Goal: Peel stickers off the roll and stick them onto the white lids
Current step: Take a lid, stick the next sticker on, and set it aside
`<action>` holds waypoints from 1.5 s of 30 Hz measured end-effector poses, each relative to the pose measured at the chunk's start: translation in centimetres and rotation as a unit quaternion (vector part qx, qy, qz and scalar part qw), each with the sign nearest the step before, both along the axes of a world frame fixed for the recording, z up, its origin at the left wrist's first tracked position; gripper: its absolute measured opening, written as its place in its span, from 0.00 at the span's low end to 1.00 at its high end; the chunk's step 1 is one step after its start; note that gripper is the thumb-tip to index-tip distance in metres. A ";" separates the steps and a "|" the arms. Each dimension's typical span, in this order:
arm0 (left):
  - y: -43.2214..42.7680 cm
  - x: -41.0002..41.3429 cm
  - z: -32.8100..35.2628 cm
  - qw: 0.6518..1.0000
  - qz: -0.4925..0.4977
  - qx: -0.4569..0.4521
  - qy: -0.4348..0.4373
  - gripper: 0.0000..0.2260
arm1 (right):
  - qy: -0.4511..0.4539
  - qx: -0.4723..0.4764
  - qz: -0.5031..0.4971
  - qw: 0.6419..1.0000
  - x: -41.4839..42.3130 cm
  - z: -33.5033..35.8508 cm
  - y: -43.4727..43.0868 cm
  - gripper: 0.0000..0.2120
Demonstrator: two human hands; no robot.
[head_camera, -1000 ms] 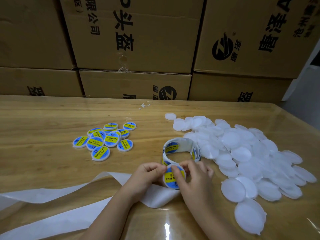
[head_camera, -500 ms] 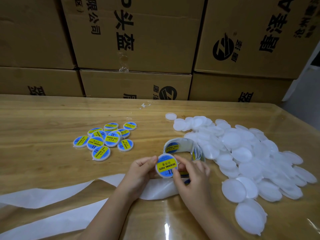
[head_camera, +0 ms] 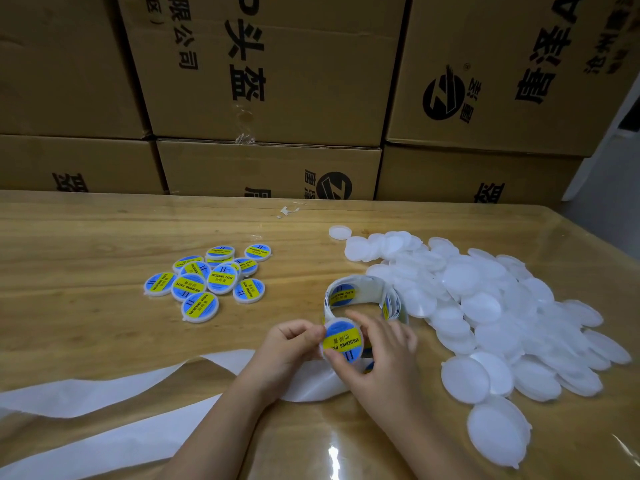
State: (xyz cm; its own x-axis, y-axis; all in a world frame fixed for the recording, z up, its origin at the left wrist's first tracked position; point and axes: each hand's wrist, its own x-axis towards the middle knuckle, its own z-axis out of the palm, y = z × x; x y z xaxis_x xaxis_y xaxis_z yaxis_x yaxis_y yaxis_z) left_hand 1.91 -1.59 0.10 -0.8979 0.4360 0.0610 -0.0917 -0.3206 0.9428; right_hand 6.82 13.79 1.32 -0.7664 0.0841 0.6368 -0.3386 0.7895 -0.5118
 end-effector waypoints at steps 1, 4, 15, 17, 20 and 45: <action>0.0 0.1 0.0 1.000 -0.010 -0.003 -0.001 0.17 | 0.004 -0.002 -0.004 1.000 0.0 -0.1 0.0 0.20; 0.2 0.4 0.1 0.999 -0.028 -0.016 0.002 0.16 | 0.037 -0.001 -0.031 0.999 0.0 0.1 -0.2 0.17; 0.4 0.4 0.4 1.000 -0.014 -0.026 0.004 0.09 | 0.034 -0.058 -0.023 0.997 -0.1 -0.1 0.4 0.11; 0.6 0.4 0.2 0.998 -0.001 -0.051 0.028 0.03 | 0.000 -0.100 -0.035 0.994 -0.2 -0.2 0.7 0.11; 0.8 0.5 0.2 0.997 -0.009 -0.062 0.047 0.05 | -0.023 -0.132 -0.041 0.990 -0.4 -0.3 1.0 0.07; 0.7 0.4 0.8 0.998 0.053 -0.022 0.016 0.12 | -0.019 -0.083 0.067 0.994 0.4 0.3 -0.1 0.16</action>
